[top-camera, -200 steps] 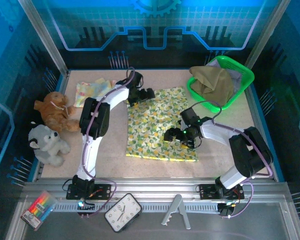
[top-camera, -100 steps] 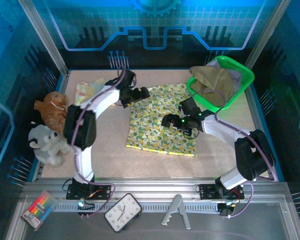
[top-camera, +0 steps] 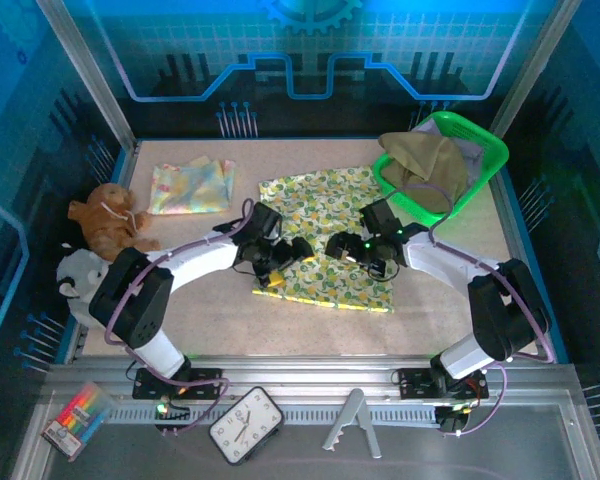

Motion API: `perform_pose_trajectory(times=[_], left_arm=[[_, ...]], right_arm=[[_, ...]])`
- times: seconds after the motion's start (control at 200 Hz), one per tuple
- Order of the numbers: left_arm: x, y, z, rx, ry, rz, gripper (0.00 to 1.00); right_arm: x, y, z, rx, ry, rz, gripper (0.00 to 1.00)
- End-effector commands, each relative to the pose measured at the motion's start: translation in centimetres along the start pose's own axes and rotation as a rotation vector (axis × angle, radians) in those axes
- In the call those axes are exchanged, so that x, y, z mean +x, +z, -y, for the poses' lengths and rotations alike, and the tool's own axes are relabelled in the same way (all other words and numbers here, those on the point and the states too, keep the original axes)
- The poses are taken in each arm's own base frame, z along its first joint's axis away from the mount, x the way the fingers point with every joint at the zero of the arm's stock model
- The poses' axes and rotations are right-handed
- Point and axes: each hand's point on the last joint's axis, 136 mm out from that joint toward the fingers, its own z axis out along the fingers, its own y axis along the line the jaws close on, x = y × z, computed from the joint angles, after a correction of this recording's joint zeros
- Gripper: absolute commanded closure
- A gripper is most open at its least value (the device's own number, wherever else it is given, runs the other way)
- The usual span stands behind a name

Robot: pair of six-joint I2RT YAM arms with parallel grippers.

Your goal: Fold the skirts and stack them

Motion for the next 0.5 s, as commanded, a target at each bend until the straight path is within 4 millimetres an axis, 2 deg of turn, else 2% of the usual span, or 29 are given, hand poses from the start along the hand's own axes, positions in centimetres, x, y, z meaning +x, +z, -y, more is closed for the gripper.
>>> perform_pose_trajectory(times=[0.0, 0.075, 0.09, 0.165, 0.215, 0.355, 0.495], left_arm=[[1.1, -0.1, -0.3, 0.012, -0.045, -0.033, 0.01], [2.3, 0.3, -3.3, -0.085, -0.065, -0.068, 0.01], [2.5, 0.3, -3.9, -0.101, -0.069, -0.075, 0.01], [4.0, 0.0, -6.4, -0.149, -0.099, -0.097, 0.01], [4.5, -0.8, -6.6, -0.131, -0.103, -0.096, 0.01], [4.4, -4.2, -5.0, -0.088, -0.021, -0.019, 0.01], [3.9, -5.5, -8.3, -0.210, -0.103, 0.078, 0.01]], right_arm=[[0.8, 0.5, 2.0, 0.066, 0.034, -0.025, 0.00], [1.4, 0.5, 2.7, 0.092, 0.027, -0.046, 0.00], [2.2, 0.8, 3.7, 0.114, 0.033, -0.067, 0.00], [3.8, 1.2, 5.3, 0.140, 0.056, -0.101, 0.00], [4.6, 1.4, 5.6, 0.131, 0.072, -0.121, 0.00], [4.9, 1.2, 5.2, 0.115, 0.068, -0.135, 0.00], [3.9, 0.1, 4.0, 0.085, 0.060, -0.078, 0.00]])
